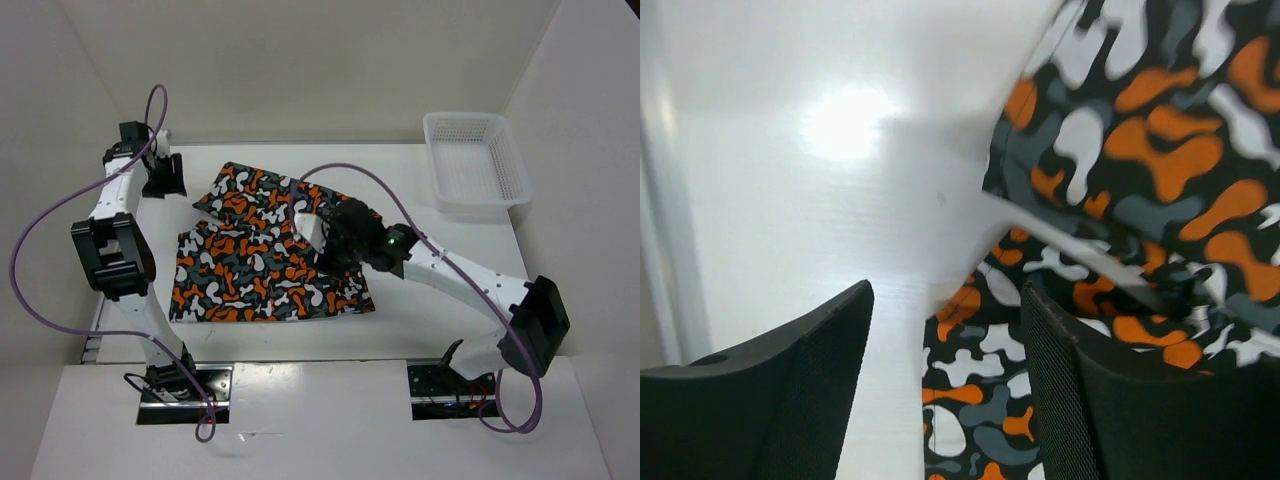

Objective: Fold and stack the shorts
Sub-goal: Fold the shorts

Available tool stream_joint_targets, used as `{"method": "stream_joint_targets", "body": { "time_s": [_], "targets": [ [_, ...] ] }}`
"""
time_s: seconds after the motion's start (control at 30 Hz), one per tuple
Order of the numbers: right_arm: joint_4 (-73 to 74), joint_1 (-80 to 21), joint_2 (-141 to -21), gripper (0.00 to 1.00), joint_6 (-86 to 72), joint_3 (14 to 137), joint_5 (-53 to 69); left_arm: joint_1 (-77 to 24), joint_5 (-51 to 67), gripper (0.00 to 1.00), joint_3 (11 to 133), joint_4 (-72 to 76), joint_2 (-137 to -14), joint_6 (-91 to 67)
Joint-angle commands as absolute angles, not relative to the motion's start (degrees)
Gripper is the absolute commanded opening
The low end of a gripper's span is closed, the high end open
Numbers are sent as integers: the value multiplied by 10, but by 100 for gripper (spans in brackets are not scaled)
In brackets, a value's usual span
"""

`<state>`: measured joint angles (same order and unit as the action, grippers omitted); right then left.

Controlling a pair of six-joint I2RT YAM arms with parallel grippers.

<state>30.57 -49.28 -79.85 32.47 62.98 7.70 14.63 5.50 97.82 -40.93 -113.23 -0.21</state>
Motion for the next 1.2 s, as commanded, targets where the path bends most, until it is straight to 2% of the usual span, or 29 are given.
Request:
{"method": "stream_joint_targets", "body": {
  "time_s": [0.0, 0.23, 0.43, 0.63, 0.8, 0.9, 1.0, 1.13, 1.17],
  "targets": [
    [209, -448, -821, 68, 243, 685, 66, 147, 66, 69, 1031, -384, -1112, 0],
    [139, -329, -972, 65, 167, 801, 32, 77, 116, 70, 1173, -410, -1270, 0],
    [168, -281, -1084, 65, 140, 907, 0, 37, 3, 70, 1228, -415, -1348, 0],
    [180, -250, -1157, 65, 117, 953, -12, 43, -17, 65, 1152, -415, -1346, 0],
    [198, -206, -1201, 65, 94, 990, 28, 43, -50, 64, 1010, -387, -1297, 0],
    [220, -193, -1214, 65, 105, 997, 69, 49, -28, 64, 1001, -400, -1274, 0],
    [243, -185, -1220, 66, 140, 989, 113, 49, 15, 67, 1067, -405, -1267, 0],
    [274, -185, -1220, 66, 177, 973, 169, 41, 48, 73, 1280, -428, -1347, 0],
    [274, -185, -1220, 66, 177, 967, 174, 36, 54, 73, 1378, -433, -1369, 0]
  ]
}}
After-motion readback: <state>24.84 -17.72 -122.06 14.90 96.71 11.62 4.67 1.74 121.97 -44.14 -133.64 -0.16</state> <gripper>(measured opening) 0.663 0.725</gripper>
